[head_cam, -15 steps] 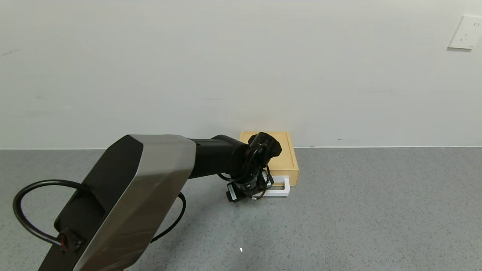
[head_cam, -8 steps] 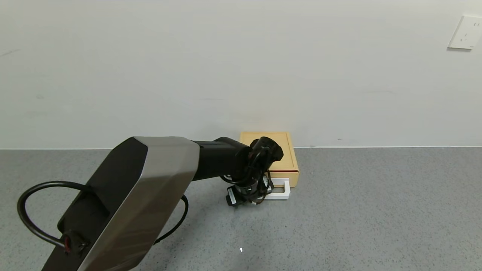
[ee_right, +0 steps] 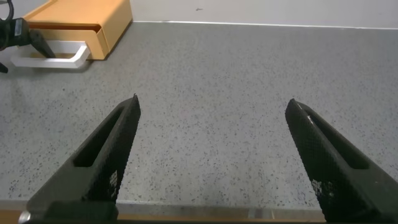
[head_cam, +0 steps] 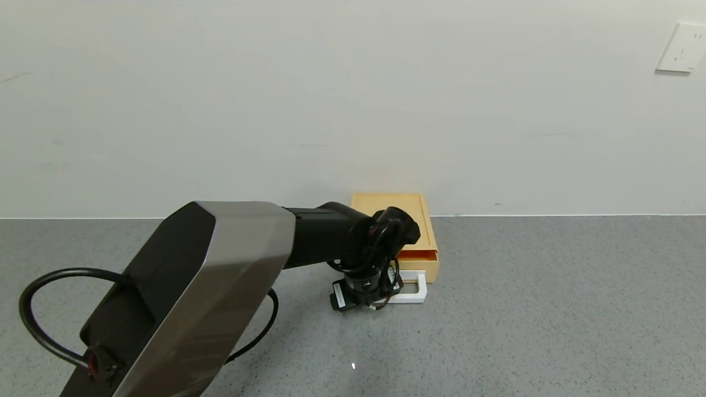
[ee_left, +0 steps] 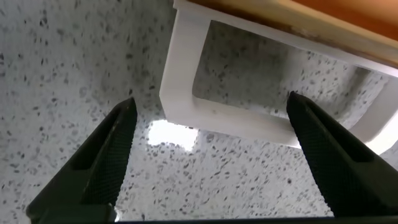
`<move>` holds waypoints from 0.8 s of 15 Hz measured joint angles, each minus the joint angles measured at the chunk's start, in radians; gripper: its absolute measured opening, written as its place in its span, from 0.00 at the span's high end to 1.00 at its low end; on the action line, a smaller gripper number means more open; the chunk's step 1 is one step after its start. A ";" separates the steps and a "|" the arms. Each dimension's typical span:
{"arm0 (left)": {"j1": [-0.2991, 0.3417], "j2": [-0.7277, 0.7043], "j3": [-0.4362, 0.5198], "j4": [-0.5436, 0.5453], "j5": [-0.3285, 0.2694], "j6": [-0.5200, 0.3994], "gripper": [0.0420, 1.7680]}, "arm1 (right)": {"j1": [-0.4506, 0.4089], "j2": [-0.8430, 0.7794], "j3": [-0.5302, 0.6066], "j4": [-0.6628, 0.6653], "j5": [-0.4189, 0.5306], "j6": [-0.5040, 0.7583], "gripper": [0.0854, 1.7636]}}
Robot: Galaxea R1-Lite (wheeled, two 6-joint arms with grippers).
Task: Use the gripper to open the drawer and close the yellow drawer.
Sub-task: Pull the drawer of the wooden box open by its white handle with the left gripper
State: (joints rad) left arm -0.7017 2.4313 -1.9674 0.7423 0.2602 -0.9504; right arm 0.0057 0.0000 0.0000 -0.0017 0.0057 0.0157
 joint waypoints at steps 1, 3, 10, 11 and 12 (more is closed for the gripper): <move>-0.003 -0.003 0.005 0.005 -0.007 0.000 0.03 | 0.000 0.000 0.000 0.000 0.000 0.001 0.03; -0.008 -0.015 0.027 0.008 -0.034 0.000 0.03 | 0.000 0.000 0.000 0.000 0.000 0.001 0.03; -0.045 -0.082 0.155 0.002 -0.049 -0.003 0.03 | 0.000 0.000 0.000 -0.001 0.000 0.001 0.03; -0.051 -0.092 0.173 0.002 -0.049 -0.004 0.03 | 0.000 0.000 0.000 -0.001 0.000 0.001 0.03; -0.057 -0.102 0.193 0.000 -0.046 -0.004 0.03 | 0.000 0.000 0.000 -0.001 0.000 0.001 0.03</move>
State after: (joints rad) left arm -0.7591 2.3294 -1.7747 0.7428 0.2140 -0.9543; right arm 0.0057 0.0000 0.0000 -0.0023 0.0057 0.0168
